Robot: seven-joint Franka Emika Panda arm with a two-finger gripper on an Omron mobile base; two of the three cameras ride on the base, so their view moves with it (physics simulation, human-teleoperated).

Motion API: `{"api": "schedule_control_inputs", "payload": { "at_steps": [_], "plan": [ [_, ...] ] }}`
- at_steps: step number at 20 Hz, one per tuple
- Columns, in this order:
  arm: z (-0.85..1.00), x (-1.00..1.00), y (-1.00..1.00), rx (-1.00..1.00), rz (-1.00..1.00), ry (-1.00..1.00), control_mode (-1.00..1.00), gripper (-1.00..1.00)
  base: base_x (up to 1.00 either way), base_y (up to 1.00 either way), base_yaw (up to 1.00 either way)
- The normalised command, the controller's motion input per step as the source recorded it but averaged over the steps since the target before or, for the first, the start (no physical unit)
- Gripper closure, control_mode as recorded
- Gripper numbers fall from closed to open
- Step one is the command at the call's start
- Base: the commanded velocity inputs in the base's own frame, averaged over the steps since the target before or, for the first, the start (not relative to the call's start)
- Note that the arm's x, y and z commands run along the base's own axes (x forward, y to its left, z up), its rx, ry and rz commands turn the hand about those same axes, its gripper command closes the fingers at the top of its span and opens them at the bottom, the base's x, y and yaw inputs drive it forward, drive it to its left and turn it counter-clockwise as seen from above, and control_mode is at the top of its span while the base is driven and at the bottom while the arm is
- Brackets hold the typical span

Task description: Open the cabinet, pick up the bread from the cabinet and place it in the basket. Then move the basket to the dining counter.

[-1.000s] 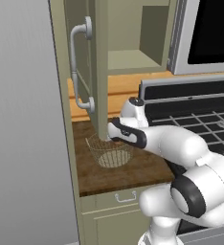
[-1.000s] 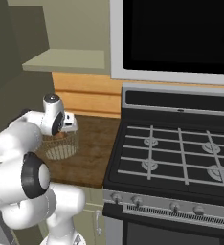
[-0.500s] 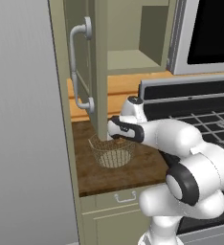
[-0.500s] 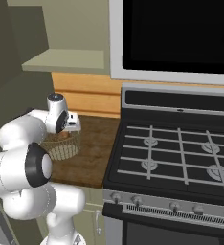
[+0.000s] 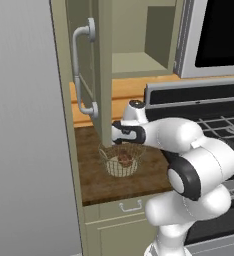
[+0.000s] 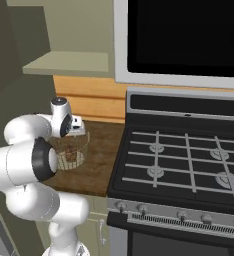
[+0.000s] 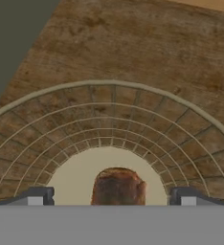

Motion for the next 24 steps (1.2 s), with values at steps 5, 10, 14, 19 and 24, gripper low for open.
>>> {"api": "schedule_control_inputs", "payload": {
  "at_steps": [5,10,14,19,24],
  "plan": [
    [0.01,-0.37,-0.05,0.00,-0.04,0.00,-1.00,-1.00,0.00,0.00,0.00],
    [0.29,-0.65,-0.30,0.02,-0.25,0.00,-1.00,-1.00,0.00,0.00,0.00],
    [0.11,-0.26,-0.48,0.02,-0.43,0.06,-1.00,-1.00,0.00,0.00,0.00],
    [0.02,-0.16,-0.56,0.06,-0.35,0.00,-1.00,-1.00,0.00,0.00,0.00],
    [0.00,-0.27,-0.45,0.19,-0.10,0.00,-1.00,-1.00,0.00,0.00,0.00]
  ]
}}
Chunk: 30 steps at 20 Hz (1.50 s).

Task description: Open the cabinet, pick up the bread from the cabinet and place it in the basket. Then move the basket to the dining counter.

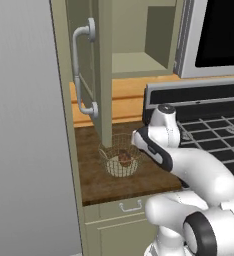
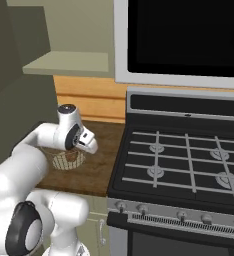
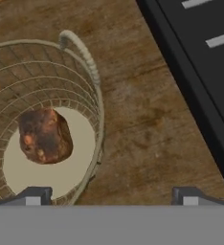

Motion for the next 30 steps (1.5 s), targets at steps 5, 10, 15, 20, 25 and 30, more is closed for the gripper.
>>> {"api": "schedule_control_inputs", "payload": {
  "at_steps": [5,10,15,20,25,30],
  "plan": [
    [-0.01,-0.02,-0.10,0.19,-0.03,0.02,-1.00,-1.00,0.00,0.00,0.00],
    [-0.03,0.05,0.20,0.04,-0.01,0.05,-1.00,-1.00,0.00,0.00,0.00],
    [-0.18,0.18,0.32,0.00,-0.04,0.15,-1.00,-1.00,0.00,0.00,0.00],
    [-0.24,0.15,0.10,0.00,-0.01,0.12,-1.00,-1.00,0.00,0.00,0.00],
    [-0.24,0.21,0.01,0.00,0.00,0.05,-1.00,-1.00,0.00,0.00,0.00],
    [-0.39,0.14,0.02,0.00,0.00,0.04,-1.00,-1.00,0.00,0.00,0.00]
  ]
}}
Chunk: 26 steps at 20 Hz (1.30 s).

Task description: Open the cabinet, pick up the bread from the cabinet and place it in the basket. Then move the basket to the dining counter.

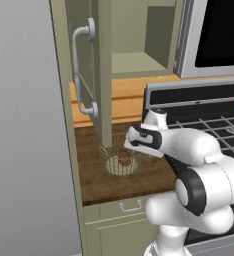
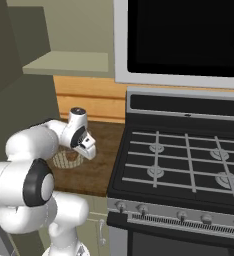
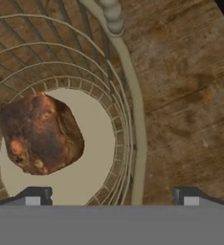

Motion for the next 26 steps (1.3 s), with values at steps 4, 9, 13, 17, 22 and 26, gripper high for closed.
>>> {"api": "schedule_control_inputs", "payload": {
  "at_steps": [4,9,13,17,22,26],
  "plan": [
    [-0.53,0.01,0.24,0.00,0.00,0.02,-1.00,1.00,0.00,0.00,0.00],
    [-0.41,-0.10,0.24,0.00,0.00,0.01,-1.00,1.00,0.00,0.00,0.00],
    [-0.07,0.00,0.04,0.00,0.00,0.01,-1.00,1.00,0.00,0.00,0.00],
    [0.04,-0.27,-0.06,0.00,0.00,-0.09,-1.00,1.00,0.00,0.00,0.00],
    [0.31,-0.50,-0.41,0.00,-0.04,-0.01,-1.00,1.00,0.00,0.00,0.00],
    [0.85,-0.70,-0.59,0.00,-0.14,0.00,-1.00,1.00,0.00,0.00,0.00]
  ]
}}
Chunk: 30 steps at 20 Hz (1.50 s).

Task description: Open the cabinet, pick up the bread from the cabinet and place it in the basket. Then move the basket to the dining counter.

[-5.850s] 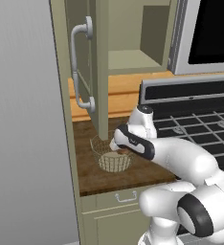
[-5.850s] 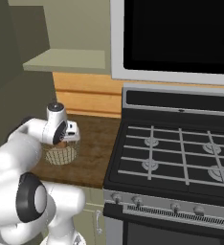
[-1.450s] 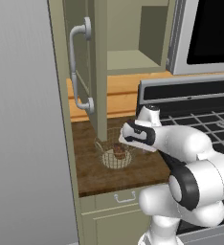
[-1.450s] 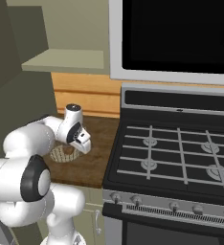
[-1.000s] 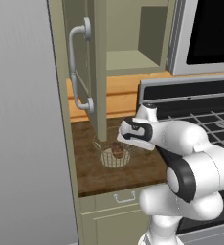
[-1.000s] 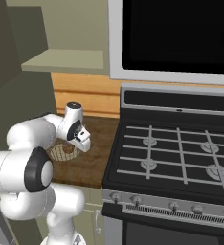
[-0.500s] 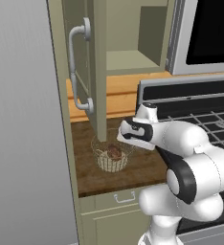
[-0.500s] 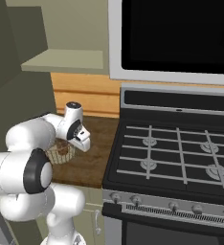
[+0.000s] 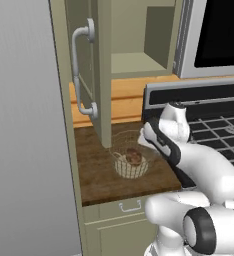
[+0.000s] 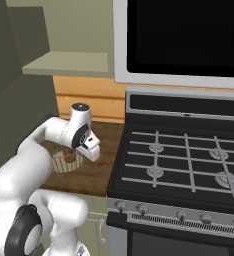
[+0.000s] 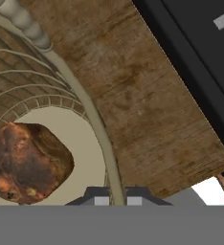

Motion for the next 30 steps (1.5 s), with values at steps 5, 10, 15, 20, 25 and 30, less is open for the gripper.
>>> {"api": "schedule_control_inputs", "payload": {
  "at_steps": [5,10,15,20,25,30],
  "plan": [
    [0.89,-0.45,-0.73,0.00,-0.18,0.01,-1.00,1.00,0.00,0.00,0.00],
    [0.78,-0.13,-0.83,0.00,-0.19,0.01,-1.00,1.00,0.00,0.00,0.00],
    [0.99,-0.34,-0.29,0.00,-0.07,0.05,-1.00,1.00,0.00,0.00,0.00],
    [1.00,-0.59,-0.34,0.00,0.00,-0.02,-1.00,1.00,0.00,0.00,0.00],
    [0.87,-0.44,-0.21,0.00,-0.02,-0.02,-1.00,1.00,0.00,0.00,0.00],
    [0.52,-0.14,-0.03,0.00,-0.05,0.00,1.00,1.00,-0.23,-0.14,-0.03]
  ]
}}
